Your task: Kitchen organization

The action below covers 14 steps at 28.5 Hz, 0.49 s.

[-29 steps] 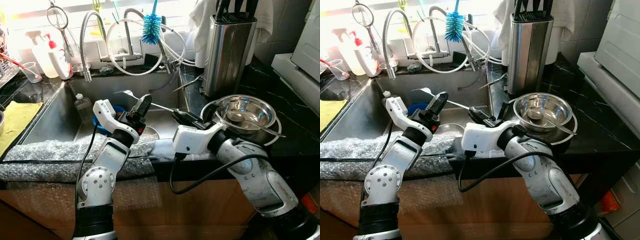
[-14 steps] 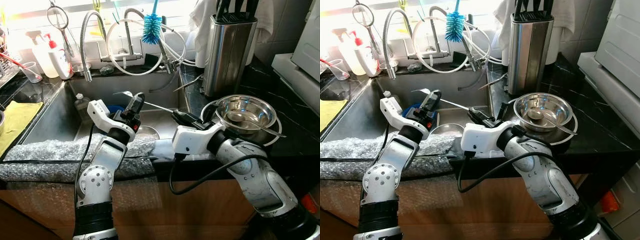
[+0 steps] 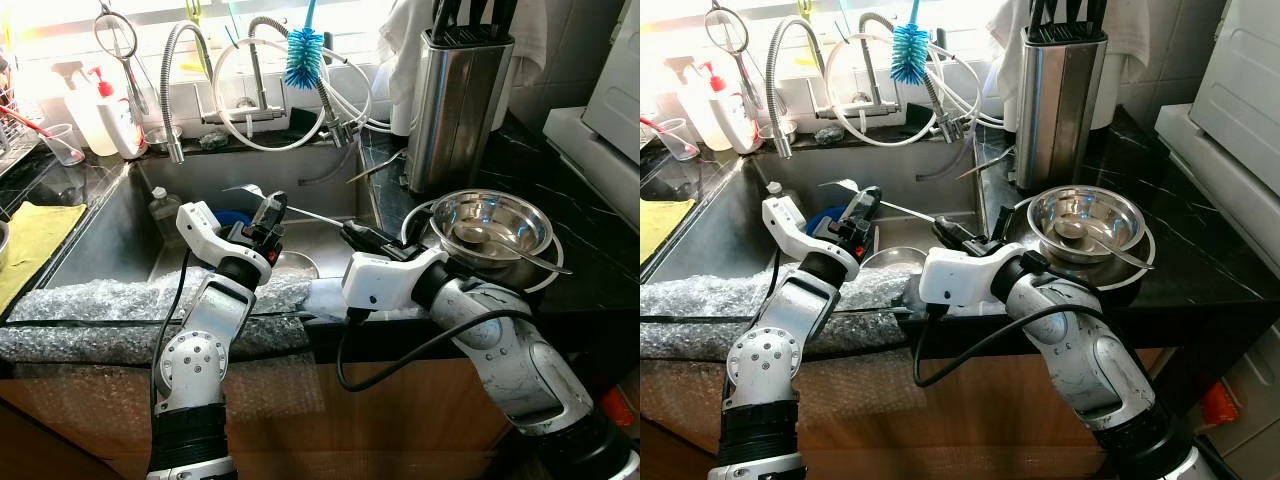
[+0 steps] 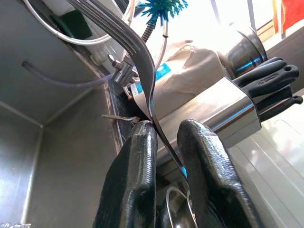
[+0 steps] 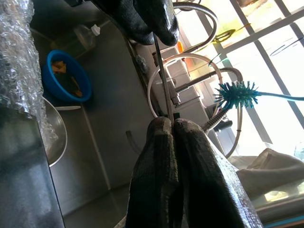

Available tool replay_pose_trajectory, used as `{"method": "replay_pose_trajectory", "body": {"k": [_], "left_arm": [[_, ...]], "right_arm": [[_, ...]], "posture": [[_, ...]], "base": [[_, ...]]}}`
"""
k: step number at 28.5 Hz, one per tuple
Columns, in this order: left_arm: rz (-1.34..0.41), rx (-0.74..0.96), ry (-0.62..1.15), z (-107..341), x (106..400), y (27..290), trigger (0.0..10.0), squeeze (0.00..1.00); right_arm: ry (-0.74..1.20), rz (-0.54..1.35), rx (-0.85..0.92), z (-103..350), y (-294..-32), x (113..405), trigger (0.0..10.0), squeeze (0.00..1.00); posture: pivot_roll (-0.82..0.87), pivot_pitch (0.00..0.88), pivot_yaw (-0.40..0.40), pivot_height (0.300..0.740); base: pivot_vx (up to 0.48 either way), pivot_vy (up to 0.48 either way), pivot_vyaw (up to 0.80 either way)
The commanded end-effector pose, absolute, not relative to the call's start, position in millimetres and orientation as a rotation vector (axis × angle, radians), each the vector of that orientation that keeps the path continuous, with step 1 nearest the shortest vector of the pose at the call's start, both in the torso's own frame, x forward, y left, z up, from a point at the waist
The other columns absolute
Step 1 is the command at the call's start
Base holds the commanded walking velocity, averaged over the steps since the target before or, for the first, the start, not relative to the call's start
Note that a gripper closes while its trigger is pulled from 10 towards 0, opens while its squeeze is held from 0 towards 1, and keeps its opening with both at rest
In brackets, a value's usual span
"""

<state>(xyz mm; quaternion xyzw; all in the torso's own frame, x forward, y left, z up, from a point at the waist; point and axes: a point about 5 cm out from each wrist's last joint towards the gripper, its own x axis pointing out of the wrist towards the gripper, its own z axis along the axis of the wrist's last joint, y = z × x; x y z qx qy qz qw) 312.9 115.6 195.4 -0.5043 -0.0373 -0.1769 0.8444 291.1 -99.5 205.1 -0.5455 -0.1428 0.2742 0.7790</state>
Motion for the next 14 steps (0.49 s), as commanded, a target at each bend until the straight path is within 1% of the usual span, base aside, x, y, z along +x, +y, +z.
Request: {"method": "replay_pose_trajectory", "body": {"k": [1,6,7,8,9,10,14], "left_arm": [[-0.360,-1.080,-0.102,200.2,315.6,118.2,10.0,0.00],[-0.353,-1.087,-0.104,199.9,316.3,118.8,9.9,0.00],[-0.351,-1.088,-0.105,199.8,316.4,118.9,8.5,0.00],[-0.349,-1.088,-0.105,199.6,316.5,119.0,4.6,0.00],[-0.346,-1.089,-0.105,199.4,316.7,119.3,3.5,0.00],[-0.345,-1.090,-0.105,199.1,316.8,119.4,0.0,0.00],[-0.345,-1.097,-0.105,198.4,317.0,119.5,0.0,0.00]], "right_arm": [[-0.334,0.628,-1.175,207.1,-92.6,287.5,10.0,0.00],[-0.332,0.637,-1.174,206.5,-91.9,286.7,10.0,0.00],[-0.331,0.638,-1.174,206.1,-91.8,286.3,10.0,0.00],[-0.331,0.639,-1.174,205.9,-91.7,286.2,10.0,0.00],[-0.331,0.639,-1.174,205.8,-91.6,286.1,10.0,0.00],[-0.331,0.642,-1.174,205.7,-91.3,285.8,10.0,0.00],[-0.335,0.646,-1.172,206.0,-89.8,285.5,10.0,0.00]], "posture": [[-0.15,0.000,0.102,0.740],[-0.14,0.000,0.101,0.740],[-0.14,0.000,0.102,0.740],[-0.14,0.000,0.102,0.740],[-0.15,0.000,0.103,0.740],[-0.15,0.000,0.103,0.740],[-0.15,0.000,0.102,0.740]], "base": [[0.000,0.000,0.00],[0.000,0.000,0.00],[0.000,0.000,0.00],[0.000,0.000,0.00],[0.000,0.000,0.00],[0.000,0.000,0.00],[0.000,0.000,0.00]]}}
